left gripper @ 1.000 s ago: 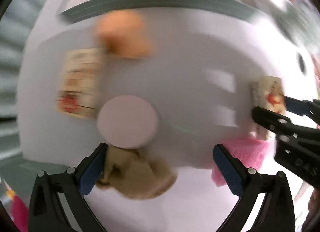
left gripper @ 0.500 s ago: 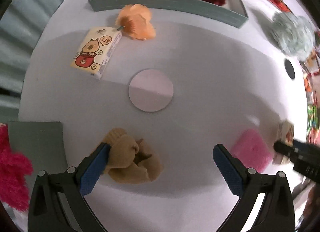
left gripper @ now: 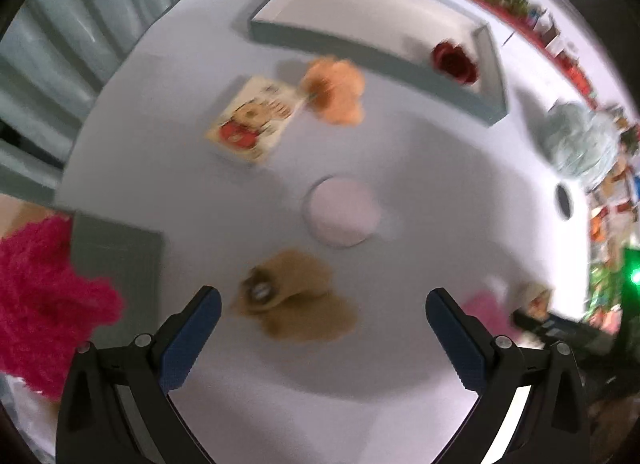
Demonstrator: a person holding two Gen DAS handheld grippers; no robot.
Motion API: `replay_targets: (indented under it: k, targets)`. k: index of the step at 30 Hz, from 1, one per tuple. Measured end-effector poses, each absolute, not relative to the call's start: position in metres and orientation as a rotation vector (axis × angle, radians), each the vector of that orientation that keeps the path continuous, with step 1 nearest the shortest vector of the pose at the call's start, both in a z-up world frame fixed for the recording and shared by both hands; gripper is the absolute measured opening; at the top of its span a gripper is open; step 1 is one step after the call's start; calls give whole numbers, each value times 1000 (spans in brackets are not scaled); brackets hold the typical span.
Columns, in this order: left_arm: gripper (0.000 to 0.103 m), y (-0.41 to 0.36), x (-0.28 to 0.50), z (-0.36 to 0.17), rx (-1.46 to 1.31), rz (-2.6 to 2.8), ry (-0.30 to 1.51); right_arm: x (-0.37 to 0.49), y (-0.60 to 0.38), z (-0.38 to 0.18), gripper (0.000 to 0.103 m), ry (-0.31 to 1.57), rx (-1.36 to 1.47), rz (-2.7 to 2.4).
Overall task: Organize soft objects
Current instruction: 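Grasp the tan knitted hat with left tool while right tool holds the tissue pack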
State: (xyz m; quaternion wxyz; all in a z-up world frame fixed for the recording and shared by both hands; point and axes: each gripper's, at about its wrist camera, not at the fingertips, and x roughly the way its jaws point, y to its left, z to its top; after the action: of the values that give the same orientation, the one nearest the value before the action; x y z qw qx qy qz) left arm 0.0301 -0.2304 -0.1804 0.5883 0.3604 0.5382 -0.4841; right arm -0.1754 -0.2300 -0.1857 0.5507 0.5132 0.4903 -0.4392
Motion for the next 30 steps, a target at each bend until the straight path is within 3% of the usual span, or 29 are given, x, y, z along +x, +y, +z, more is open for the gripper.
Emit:
replay_targets:
  k: [11, 18, 19, 21, 22, 23, 25, 27, 28, 30]
  targets:
    - [103, -256, 2, -244, 970, -1019, 1286, -166, -243, -190, 79, 1144, 1227, -1031]
    - [103, -256, 1, -247, 914, -996, 1267, -151, -245, -193, 79, 1194, 1165, -1076]
    - [103, -250, 6, -245, 916, -983, 1281, -147, -245, -193, 77, 1203, 1149, -1085]
    - [103, -232, 19, -244, 936, -946, 1343, -138, -244, -193, 63, 1252, 1075, -1110]
    - [99, -231, 17, -245, 945, -948, 1353, -136, -243, -192, 57, 1258, 1042, -1109]
    - [94, -230, 15, -243, 943, -959, 1339, -136, -241, -192, 56, 1249, 1062, -1088]
    - [66, -227, 10, -237, 951, -998, 1311, -138, -239, -193, 56, 1238, 1099, -1071]
    - [46, -224, 7, -233, 959, -1034, 1309, -150, -240, -185, 56, 1179, 1139, -1065]
    - [41, -221, 7, -232, 955, -1044, 1320, -152, -238, -180, 56, 1163, 1136, -1065]
    - [41, -215, 7, -226, 948, -1051, 1305, -157, -235, -171, 56, 1149, 1133, -1053]
